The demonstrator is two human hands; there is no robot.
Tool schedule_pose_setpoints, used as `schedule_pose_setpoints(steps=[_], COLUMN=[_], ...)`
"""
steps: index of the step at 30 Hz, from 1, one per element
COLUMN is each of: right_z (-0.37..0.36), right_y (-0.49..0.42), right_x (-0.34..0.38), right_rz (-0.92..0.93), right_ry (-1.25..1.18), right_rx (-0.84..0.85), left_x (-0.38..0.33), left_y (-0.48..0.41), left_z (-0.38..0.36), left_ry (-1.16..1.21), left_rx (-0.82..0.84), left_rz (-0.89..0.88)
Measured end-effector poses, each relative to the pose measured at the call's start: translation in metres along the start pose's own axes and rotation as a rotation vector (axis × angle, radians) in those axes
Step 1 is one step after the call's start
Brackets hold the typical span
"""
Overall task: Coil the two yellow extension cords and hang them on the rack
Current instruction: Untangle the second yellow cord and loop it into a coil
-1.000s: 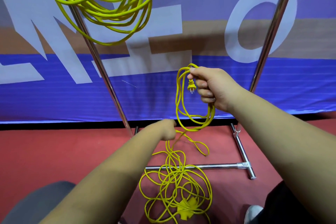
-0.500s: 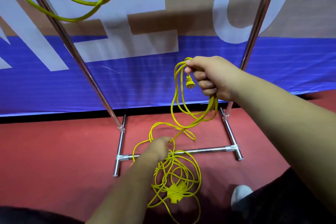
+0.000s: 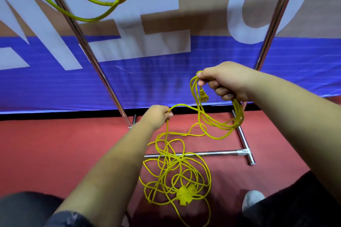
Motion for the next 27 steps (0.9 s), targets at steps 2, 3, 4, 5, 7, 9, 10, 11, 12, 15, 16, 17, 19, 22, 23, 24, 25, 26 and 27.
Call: schedule_pose_setpoints(steps=[2,3,4,5,7,9,10,11,12,15,16,17,19,22,23,24,25,26,27], right_z=[0.002,0.002,0.003,0.005,0.006,0.005,0.003,0.001,-0.002,-0.014,-0.018,-0.023,-0.032,-0.053,-0.060,-0.067,-0.073,-0.077,-0.080], right_y=[0.001,0.002,0.003,0.004,0.006,0.008,0.009,0.010,0.011,0.014,0.016,0.018,0.022,0.025,0.025,0.026,0.026,0.027,0.028], right_x=[0.006,0.010,0.014,0.017,0.023,0.026,0.029,0.032,0.035,0.046,0.049,0.051,0.055,0.057,0.057,0.058,0.058,0.059,0.059], right_rz=[0.023,0.035,0.045,0.054,0.065,0.072,0.079,0.093,0.111,0.178,0.202,0.227,0.255,0.252,0.246,0.242,0.240,0.238,0.236], right_ry=[-0.011,-0.023,-0.036,-0.051,-0.092,-0.136,-0.159,-0.185,-0.212,-0.240,-0.218,-0.188,-0.165,-0.222,-0.224,-0.216,-0.205,-0.210,-0.224], right_rx=[-0.017,-0.026,-0.039,-0.058,-0.100,-0.131,-0.142,-0.150,-0.154,-0.155,-0.162,-0.171,-0.169,-0.090,-0.057,-0.027,-0.004,0.006,0.006], left_x=[-0.027,-0.039,-0.052,-0.062,-0.084,-0.104,-0.113,-0.121,-0.128,-0.140,-0.141,-0.143,-0.146,-0.145,-0.143,-0.138,-0.132,-0.124,-0.116], left_y=[0.001,0.003,0.007,0.010,0.022,0.035,0.042,0.049,0.057,0.074,0.077,0.079,0.081,0.081,0.080,0.079,0.078,0.077,0.077], left_z=[0.041,0.059,0.077,0.093,0.125,0.152,0.163,0.171,0.175,0.173,0.170,0.167,0.162,0.158,0.158,0.157,0.156,0.153,0.150], left_ry=[0.025,0.032,0.040,0.054,0.138,0.256,0.329,0.422,0.526,0.819,0.908,1.007,1.227,1.503,1.579,1.652,1.723,1.789,1.842], left_rx=[-0.040,-0.049,-0.056,-0.065,-0.094,-0.136,-0.153,-0.166,-0.172,-0.150,-0.140,-0.132,-0.113,-0.098,-0.106,-0.117,-0.130,-0.147,-0.160], left_rz=[-0.052,-0.072,-0.080,-0.088,-0.088,-0.071,-0.047,-0.018,0.019,0.130,0.159,0.180,0.219,0.272,0.280,0.286,0.293,0.304,0.317])
Point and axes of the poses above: each hand's wrist, its own y-axis away from the middle knuckle, its own z-axis out of the back of the hand, x = y × z, the point moved 9 cm from there along -y, towards the middle knuckle, and after that the axes turned 9 degrees about y, right-handed, at the moved point
